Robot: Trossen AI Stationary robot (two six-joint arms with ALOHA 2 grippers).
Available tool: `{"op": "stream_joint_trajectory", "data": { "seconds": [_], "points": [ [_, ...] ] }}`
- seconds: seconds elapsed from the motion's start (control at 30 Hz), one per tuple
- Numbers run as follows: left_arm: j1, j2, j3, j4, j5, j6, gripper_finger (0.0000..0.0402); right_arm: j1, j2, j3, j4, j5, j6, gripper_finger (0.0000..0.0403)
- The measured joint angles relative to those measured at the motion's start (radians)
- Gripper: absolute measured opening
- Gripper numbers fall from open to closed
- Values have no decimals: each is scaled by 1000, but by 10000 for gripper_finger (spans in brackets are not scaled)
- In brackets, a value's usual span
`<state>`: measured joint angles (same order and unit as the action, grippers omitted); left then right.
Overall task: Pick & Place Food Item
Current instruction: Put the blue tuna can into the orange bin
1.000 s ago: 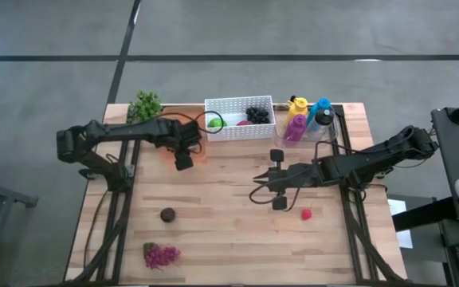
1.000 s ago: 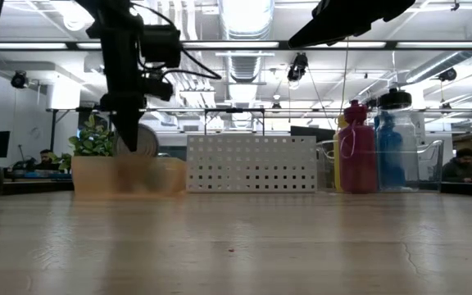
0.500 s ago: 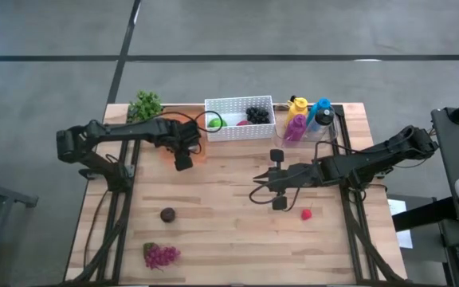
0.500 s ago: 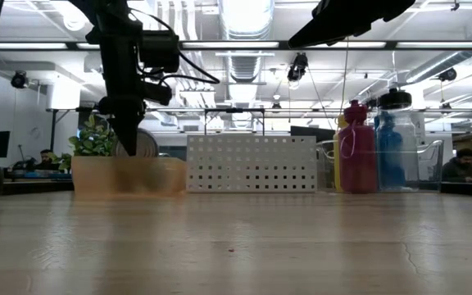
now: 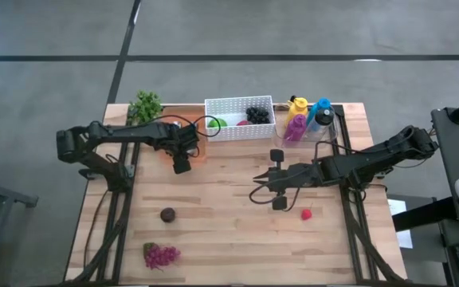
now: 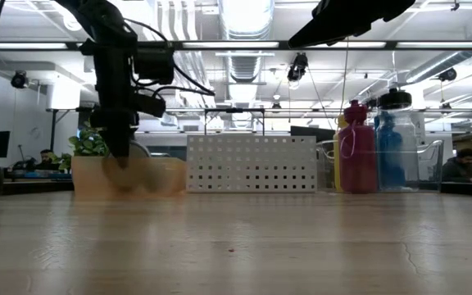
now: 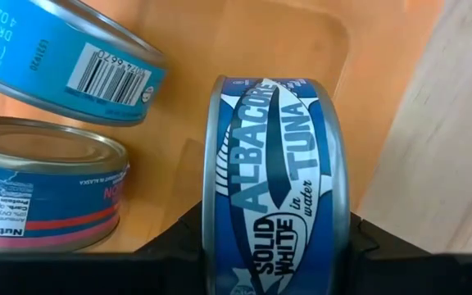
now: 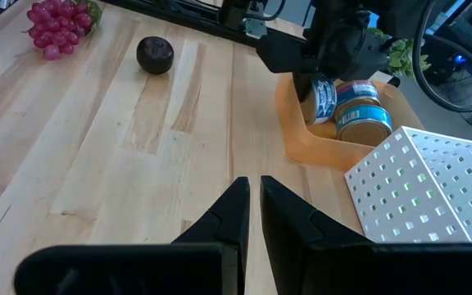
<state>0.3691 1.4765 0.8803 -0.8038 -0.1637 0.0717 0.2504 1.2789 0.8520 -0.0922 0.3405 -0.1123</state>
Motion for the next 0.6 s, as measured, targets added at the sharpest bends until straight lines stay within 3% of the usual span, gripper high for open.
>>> {"op": "stream_joint_trajectory", "data": {
  "seconds": [0.2,0.4,0.6],
  "points": [
    [0,0,-2,5,4,-1,131,0,0,0,0,0,0,28],
    [0,0,-2,16,3,-4,181,0,0,0,0,0,0,28],
    [0,0,-2,32,-1,0,201,0,0,0,0,0,0,28]
  ]
}}
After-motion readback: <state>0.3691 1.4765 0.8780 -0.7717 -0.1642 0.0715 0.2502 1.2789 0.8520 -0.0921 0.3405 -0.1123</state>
